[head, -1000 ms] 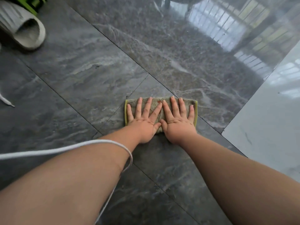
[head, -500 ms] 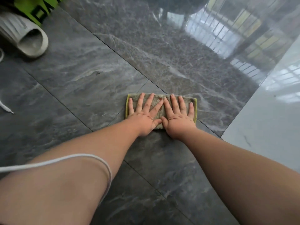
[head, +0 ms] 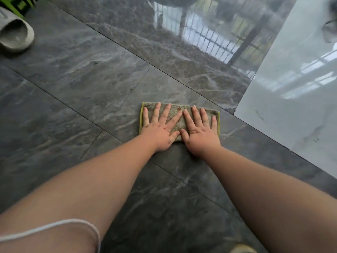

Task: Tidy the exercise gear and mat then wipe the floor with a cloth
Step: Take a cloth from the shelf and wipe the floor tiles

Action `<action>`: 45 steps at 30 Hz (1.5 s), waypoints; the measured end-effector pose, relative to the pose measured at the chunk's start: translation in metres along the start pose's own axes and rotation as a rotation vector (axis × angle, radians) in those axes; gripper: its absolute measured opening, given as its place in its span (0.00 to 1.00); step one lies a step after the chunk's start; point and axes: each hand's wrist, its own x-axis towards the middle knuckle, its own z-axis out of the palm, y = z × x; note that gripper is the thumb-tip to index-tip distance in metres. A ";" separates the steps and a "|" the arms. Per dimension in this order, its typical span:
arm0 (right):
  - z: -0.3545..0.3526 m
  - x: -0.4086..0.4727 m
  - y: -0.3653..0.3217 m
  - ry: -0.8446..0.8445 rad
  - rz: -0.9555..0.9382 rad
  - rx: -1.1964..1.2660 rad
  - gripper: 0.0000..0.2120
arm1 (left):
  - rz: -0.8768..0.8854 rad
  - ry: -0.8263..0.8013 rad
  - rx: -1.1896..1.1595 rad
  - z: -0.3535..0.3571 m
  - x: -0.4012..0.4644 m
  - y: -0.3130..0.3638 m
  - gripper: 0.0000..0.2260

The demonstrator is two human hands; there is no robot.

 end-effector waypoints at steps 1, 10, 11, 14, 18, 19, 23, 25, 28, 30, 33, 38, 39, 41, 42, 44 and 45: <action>0.007 -0.018 0.002 0.011 0.014 -0.002 0.32 | 0.023 0.000 0.011 0.005 -0.012 0.006 0.30; 0.064 -0.120 0.007 0.077 0.144 -0.029 0.34 | 0.204 0.114 0.045 0.061 -0.081 0.034 0.29; 0.064 -0.120 0.009 0.088 0.136 -0.026 0.34 | 0.199 0.120 0.037 0.058 -0.076 0.034 0.28; 0.062 -0.112 0.017 0.107 0.134 -0.017 0.34 | 0.187 0.140 0.047 0.049 -0.057 0.038 0.26; 0.051 -0.079 0.037 0.130 0.147 -0.025 0.34 | 0.167 0.158 0.055 0.038 -0.028 0.048 0.26; 0.046 -0.069 0.042 0.135 0.152 -0.025 0.34 | 0.170 0.165 0.058 0.033 -0.017 0.049 0.26; 0.025 -0.029 0.058 0.152 0.181 -0.016 0.33 | 0.190 0.181 0.066 0.009 0.032 0.049 0.26; 0.014 -0.010 0.066 0.160 0.188 -0.011 0.33 | 0.192 0.174 0.065 -0.003 0.054 0.050 0.26; -0.002 0.020 0.074 0.173 0.176 0.010 0.33 | 0.162 0.150 0.051 -0.018 0.081 0.049 0.26; -0.008 0.032 0.075 0.152 0.179 0.015 0.33 | 0.154 0.131 0.051 -0.025 0.090 0.048 0.26; -0.008 0.030 0.068 0.131 0.193 0.018 0.32 | 0.145 0.172 0.029 -0.022 0.086 0.046 0.26; 0.007 0.000 0.049 0.143 0.098 -0.010 0.32 | 0.103 0.160 0.029 -0.005 0.049 0.035 0.27; 0.011 -0.007 0.042 0.138 0.086 -0.012 0.32 | 0.097 0.156 0.028 -0.001 0.039 0.030 0.27; 0.019 -0.023 0.025 0.130 0.049 -0.026 0.32 | 0.081 0.154 0.019 0.009 0.011 0.018 0.27; 0.024 -0.032 0.015 0.123 0.021 -0.035 0.33 | 0.068 0.151 0.014 0.016 -0.006 0.012 0.27; 0.036 -0.050 -0.007 0.106 -0.040 -0.047 0.34 | 0.024 0.139 0.001 0.030 -0.041 -0.001 0.27; 0.042 -0.058 -0.019 0.101 -0.068 -0.051 0.34 | -0.008 0.135 -0.010 0.037 -0.058 -0.008 0.27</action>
